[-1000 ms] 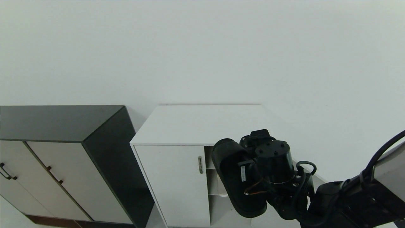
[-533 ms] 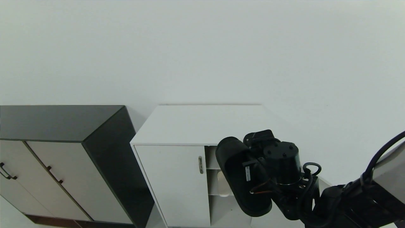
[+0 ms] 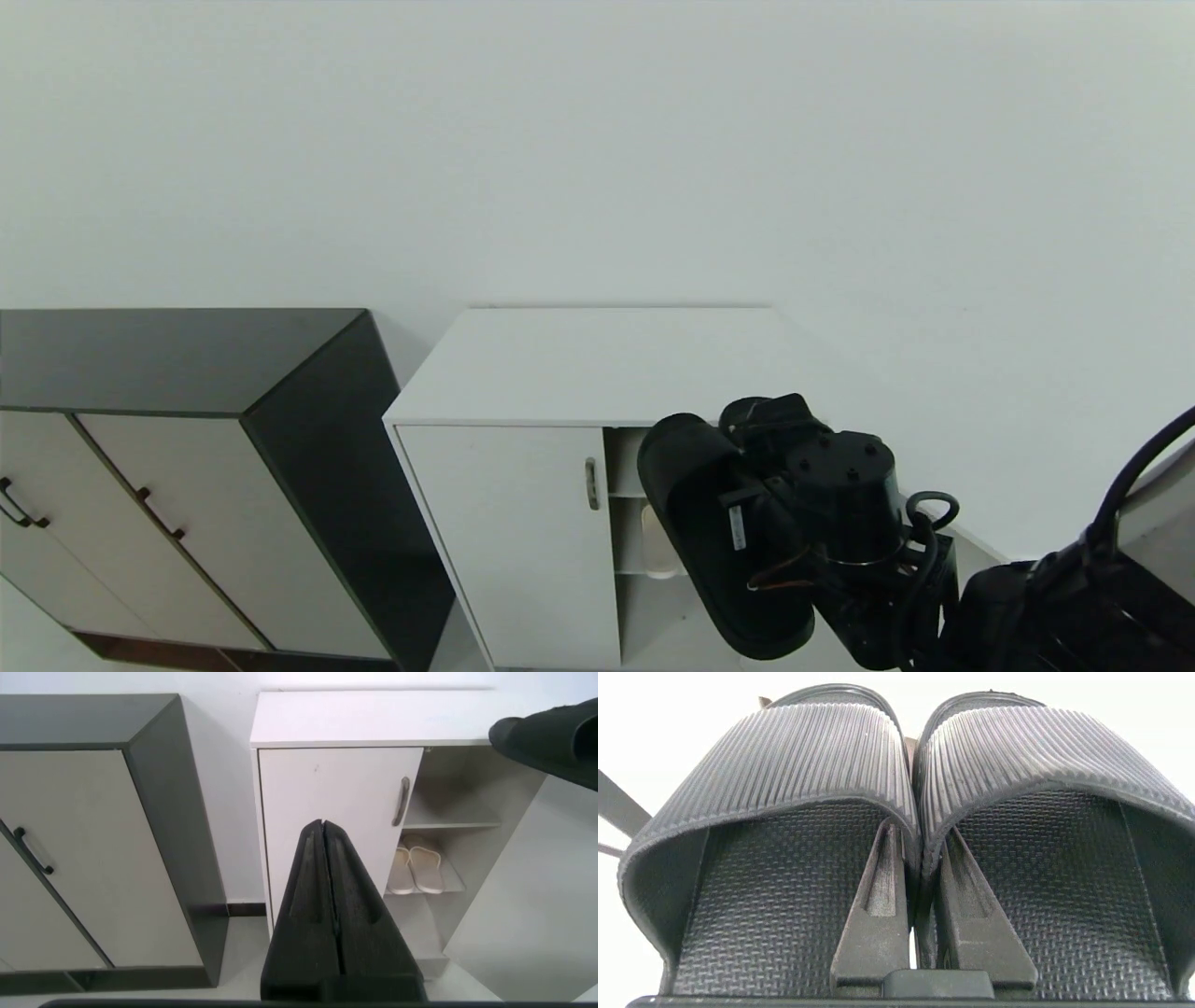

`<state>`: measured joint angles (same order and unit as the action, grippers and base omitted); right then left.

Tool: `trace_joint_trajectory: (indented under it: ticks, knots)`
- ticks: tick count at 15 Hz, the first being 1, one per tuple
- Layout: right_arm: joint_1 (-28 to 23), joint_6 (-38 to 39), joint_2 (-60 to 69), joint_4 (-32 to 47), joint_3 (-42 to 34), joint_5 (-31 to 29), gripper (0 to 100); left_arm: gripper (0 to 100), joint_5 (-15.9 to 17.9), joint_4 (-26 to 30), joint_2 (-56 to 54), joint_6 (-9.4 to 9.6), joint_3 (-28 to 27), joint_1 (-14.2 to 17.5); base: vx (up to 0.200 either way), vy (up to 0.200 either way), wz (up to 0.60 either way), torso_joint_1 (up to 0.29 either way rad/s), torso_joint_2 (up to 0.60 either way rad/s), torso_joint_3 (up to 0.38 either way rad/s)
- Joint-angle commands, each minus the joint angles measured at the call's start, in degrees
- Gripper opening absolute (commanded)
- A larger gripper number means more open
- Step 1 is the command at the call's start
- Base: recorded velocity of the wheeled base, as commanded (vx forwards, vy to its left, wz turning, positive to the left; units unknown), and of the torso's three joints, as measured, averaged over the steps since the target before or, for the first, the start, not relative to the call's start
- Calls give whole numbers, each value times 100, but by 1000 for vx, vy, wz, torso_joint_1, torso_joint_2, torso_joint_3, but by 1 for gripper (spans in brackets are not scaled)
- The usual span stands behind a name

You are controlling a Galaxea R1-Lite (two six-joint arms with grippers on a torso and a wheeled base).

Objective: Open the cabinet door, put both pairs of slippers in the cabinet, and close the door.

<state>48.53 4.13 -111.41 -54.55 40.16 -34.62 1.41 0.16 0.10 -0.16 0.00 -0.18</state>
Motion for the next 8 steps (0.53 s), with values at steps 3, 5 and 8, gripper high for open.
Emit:
trace_joint_trajectory:
  ticks: [3,5,8]
  knots:
    - [245,-44,295,-3,-201,-1,0,0,-1,2,8,-2,0,1,0,0,0,-150,352,185]
    - [245,-35,207,-12,-210,-1,0,0,-1,2,8,-2,0,1,0,0,0,-168,376,217]
    - [253,-44,225,-12,-210,-10,0,0,-1,2,8,-2,0,1,0,0,0,-183,424,242]
